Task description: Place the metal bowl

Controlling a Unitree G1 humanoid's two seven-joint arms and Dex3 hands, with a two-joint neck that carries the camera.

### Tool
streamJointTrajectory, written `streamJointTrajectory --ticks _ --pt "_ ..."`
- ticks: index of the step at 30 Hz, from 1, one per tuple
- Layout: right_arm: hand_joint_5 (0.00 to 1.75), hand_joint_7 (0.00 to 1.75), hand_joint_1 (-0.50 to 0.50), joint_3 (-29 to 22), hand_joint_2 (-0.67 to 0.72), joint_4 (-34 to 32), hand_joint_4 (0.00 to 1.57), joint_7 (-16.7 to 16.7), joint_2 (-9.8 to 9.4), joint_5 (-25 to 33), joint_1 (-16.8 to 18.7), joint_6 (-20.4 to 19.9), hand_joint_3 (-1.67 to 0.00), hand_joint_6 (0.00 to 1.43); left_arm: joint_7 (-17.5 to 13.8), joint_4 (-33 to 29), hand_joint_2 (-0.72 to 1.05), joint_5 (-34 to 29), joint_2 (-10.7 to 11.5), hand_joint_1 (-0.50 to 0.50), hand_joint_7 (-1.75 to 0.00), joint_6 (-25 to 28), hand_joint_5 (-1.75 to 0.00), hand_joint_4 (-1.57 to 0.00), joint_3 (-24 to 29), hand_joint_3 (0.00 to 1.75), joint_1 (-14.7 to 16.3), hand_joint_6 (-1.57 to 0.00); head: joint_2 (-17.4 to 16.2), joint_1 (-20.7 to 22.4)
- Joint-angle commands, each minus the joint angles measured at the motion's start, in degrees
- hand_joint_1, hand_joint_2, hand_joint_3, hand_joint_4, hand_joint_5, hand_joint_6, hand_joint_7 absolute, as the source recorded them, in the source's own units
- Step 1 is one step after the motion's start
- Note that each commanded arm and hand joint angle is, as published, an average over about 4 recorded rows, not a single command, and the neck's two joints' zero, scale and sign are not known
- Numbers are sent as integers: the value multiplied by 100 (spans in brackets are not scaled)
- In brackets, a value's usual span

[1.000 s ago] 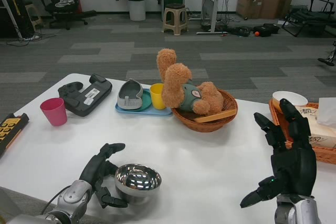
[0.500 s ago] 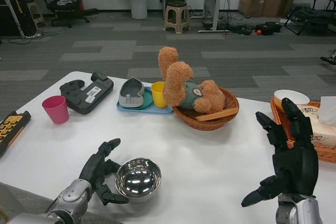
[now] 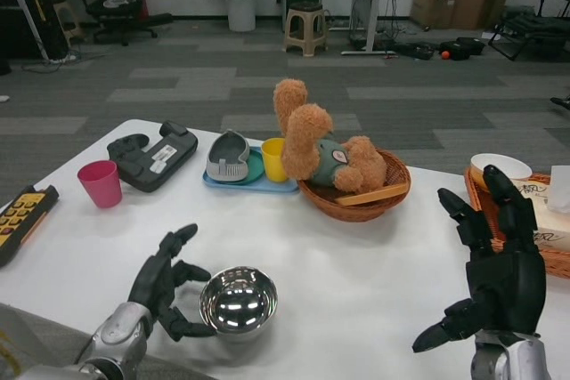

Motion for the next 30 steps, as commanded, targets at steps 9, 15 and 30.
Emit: streamJointTrajectory --ticks 9,15,30 --pt "58 56 17 -84 66 -25 46 -2 -48 37 -57 -68 -16 0 -603 -3538 63 -681 331 -50 -49 1022 -136 0 557 33 1264 0 73 -69" --pt "58 56 17 -136 66 -14 46 -2 -55 35 -84 -62 -16 0 -605 -4775 54 -681 322 -50 -45 1261 -121 0 955 11 1376 0 312 -149" --pt "58 56 17 -339 66 -47 46 -2 -57 -15 -279 -68 -16 0 -616 -6201 16 -943 425 -49 -42 1468 -92 0 355 9 748 0 903 -695"
